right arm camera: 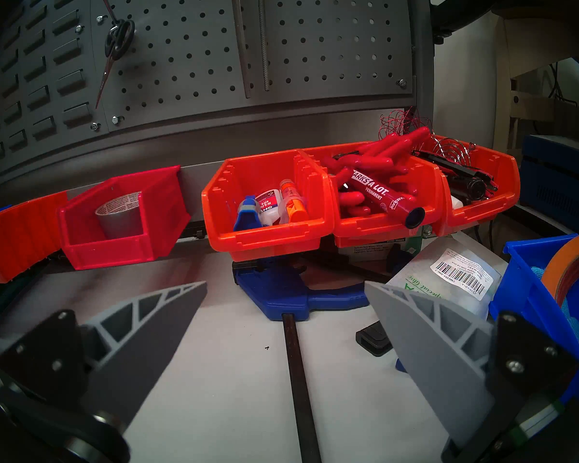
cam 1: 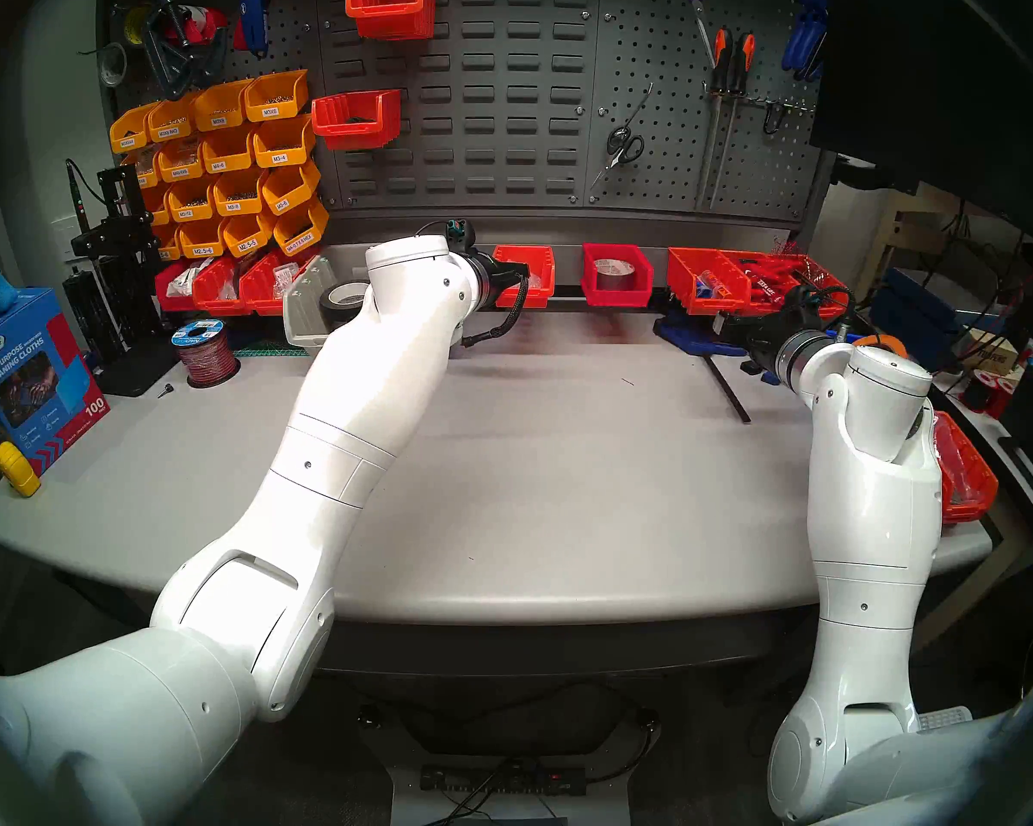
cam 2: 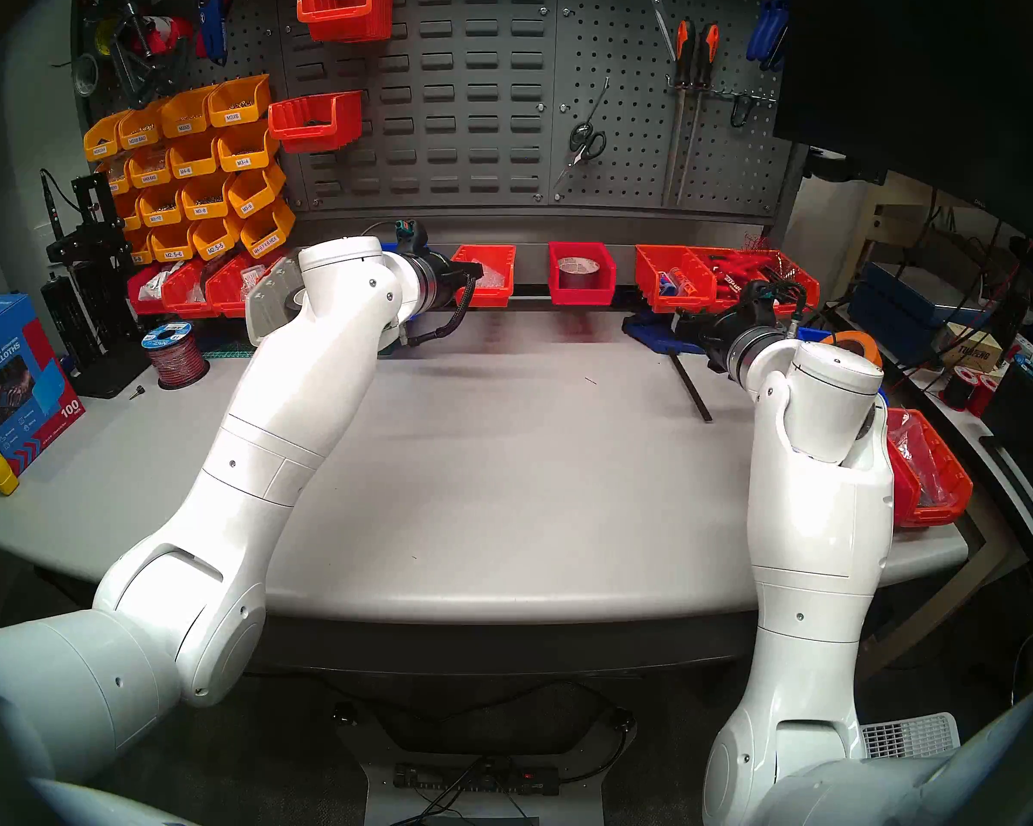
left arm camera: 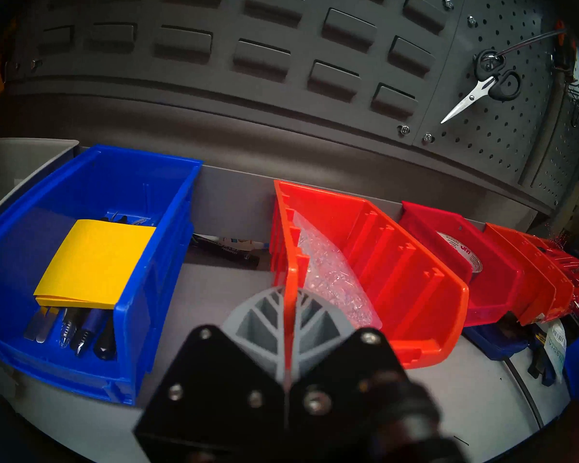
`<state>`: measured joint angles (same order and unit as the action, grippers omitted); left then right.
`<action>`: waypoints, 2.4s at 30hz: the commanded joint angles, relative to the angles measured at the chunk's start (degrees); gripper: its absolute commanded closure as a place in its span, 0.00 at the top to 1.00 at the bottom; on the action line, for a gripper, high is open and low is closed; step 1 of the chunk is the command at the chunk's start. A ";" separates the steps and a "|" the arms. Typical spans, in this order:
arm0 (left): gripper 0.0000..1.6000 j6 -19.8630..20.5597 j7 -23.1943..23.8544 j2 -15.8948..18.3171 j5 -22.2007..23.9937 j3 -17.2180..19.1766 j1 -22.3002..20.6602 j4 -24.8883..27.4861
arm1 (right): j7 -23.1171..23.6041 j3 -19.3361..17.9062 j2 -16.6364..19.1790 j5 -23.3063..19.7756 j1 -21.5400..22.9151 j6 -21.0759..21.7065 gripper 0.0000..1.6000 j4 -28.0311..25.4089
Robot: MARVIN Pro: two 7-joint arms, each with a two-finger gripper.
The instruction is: Hang all the unorganized tool boxes onto the wall
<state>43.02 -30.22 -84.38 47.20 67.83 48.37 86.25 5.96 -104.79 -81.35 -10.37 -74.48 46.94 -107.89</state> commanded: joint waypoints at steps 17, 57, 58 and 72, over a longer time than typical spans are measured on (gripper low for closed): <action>0.00 -0.29 0.61 -0.70 -1.04 0.44 -3.46 1.09 | 0.05 0.07 -0.25 0.10 0.85 0.04 1.00 -0.79; 0.00 -4.87 1.23 -2.89 -3.16 1.11 -1.30 -2.10 | 0.39 -0.10 -0.55 0.58 0.94 0.13 1.00 -0.80; 0.00 -4.86 1.24 -2.90 -3.21 1.12 -1.31 -2.16 | 0.40 -0.11 -0.55 0.59 0.94 0.13 1.00 -0.80; 0.00 -4.72 1.93 -2.81 -3.73 1.26 -1.33 -2.44 | 0.54 -0.17 -0.64 0.76 0.96 0.14 1.00 -0.80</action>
<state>38.81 -28.76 -87.11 43.50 68.82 48.39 83.11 6.56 -105.10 -81.87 -9.49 -74.37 47.03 -107.89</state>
